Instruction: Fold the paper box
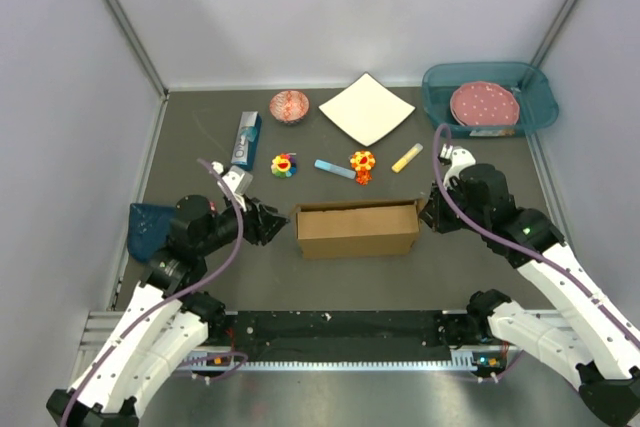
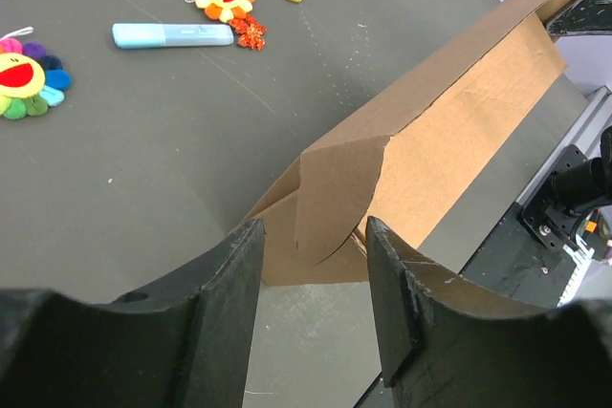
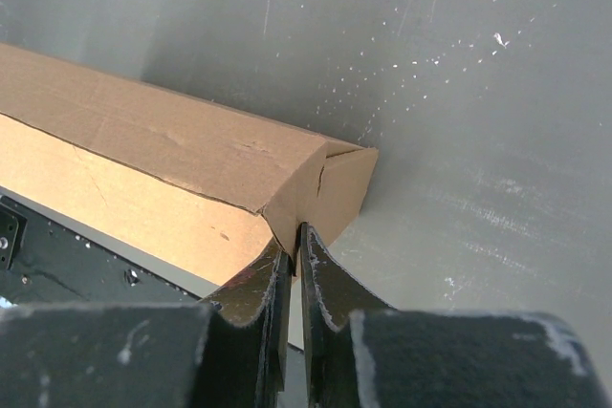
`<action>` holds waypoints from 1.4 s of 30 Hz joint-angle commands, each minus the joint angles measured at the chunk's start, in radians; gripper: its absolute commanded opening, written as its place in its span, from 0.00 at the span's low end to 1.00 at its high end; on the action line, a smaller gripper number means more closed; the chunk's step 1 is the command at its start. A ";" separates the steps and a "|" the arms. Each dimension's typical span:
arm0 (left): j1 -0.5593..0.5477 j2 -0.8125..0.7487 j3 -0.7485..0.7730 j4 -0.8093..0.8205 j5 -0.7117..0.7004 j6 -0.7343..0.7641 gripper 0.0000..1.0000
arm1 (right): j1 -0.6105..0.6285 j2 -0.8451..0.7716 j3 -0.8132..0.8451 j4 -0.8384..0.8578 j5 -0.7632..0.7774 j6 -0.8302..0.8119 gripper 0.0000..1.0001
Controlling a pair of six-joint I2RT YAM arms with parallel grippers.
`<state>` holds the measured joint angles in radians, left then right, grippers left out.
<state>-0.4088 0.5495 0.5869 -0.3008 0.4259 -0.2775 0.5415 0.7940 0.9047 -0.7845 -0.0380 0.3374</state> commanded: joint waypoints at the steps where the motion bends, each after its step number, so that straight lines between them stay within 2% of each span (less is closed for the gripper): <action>1: -0.004 0.032 0.040 0.023 0.026 0.023 0.50 | 0.015 0.008 0.046 0.013 0.001 0.015 0.06; 5: -0.016 0.069 0.048 0.051 0.082 0.008 0.44 | 0.015 0.013 0.059 0.011 -0.005 0.023 0.06; 10: -0.025 0.089 0.053 0.077 0.079 -0.017 0.26 | 0.021 0.020 0.072 0.005 -0.010 0.046 0.06; 13: -0.027 0.086 0.051 0.092 0.062 -0.034 0.20 | 0.021 0.022 0.088 -0.005 -0.016 0.072 0.06; 17: -0.027 0.087 0.048 0.107 0.051 -0.046 0.06 | 0.021 0.022 0.114 -0.016 -0.022 0.095 0.06; 20: -0.028 0.092 0.048 0.112 0.044 -0.049 0.01 | 0.021 0.017 0.128 -0.024 -0.025 0.117 0.06; 28: -0.035 0.102 0.044 0.131 0.025 -0.057 0.00 | 0.020 0.031 0.134 -0.027 -0.051 0.187 0.05; 35: -0.041 0.147 0.089 0.098 -0.052 -0.031 0.00 | 0.021 0.056 0.151 -0.055 -0.053 0.206 0.04; 42: -0.045 0.204 0.122 0.066 -0.127 -0.002 0.00 | 0.020 0.083 0.192 -0.101 -0.059 0.187 0.08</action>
<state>-0.4480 0.7361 0.6605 -0.2489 0.3454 -0.3008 0.5503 0.8753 1.0290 -0.8875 -0.0795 0.5179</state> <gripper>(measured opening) 0.012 0.070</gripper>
